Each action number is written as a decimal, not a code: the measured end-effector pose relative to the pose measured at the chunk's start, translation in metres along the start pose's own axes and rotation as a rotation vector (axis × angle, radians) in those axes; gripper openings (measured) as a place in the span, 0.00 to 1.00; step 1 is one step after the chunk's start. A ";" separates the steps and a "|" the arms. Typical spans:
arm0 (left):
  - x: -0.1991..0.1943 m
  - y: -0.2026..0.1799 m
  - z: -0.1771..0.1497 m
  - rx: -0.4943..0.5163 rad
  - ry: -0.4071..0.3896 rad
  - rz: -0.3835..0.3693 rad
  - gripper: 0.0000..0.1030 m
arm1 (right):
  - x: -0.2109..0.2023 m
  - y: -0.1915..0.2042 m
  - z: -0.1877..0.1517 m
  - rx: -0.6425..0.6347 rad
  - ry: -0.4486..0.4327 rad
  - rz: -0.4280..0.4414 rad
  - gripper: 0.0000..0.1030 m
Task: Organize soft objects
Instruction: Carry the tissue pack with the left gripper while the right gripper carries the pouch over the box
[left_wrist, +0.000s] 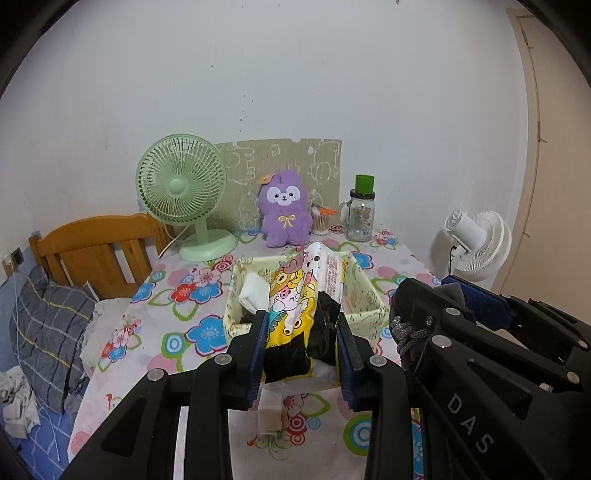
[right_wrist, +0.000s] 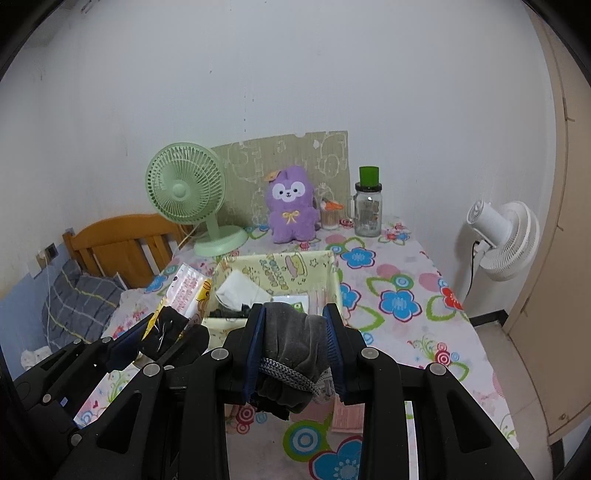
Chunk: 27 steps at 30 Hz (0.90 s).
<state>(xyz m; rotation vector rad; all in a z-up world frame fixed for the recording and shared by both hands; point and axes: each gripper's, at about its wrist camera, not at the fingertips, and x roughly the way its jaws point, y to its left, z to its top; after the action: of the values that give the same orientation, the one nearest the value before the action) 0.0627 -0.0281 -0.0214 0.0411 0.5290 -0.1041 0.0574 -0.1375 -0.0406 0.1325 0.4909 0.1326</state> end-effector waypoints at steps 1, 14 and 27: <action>0.000 0.000 0.002 0.001 -0.002 0.001 0.33 | 0.000 0.000 0.002 0.001 -0.002 0.002 0.34; 0.020 0.004 0.024 0.024 -0.016 0.010 0.33 | 0.022 0.003 0.023 -0.003 -0.015 0.006 0.34; 0.060 0.012 0.038 0.019 0.000 0.022 0.33 | 0.065 0.003 0.043 -0.006 0.005 -0.003 0.34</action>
<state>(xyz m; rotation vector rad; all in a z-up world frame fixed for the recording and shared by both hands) 0.1350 -0.0235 -0.0186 0.0654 0.5275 -0.0875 0.1346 -0.1286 -0.0328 0.1251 0.4952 0.1314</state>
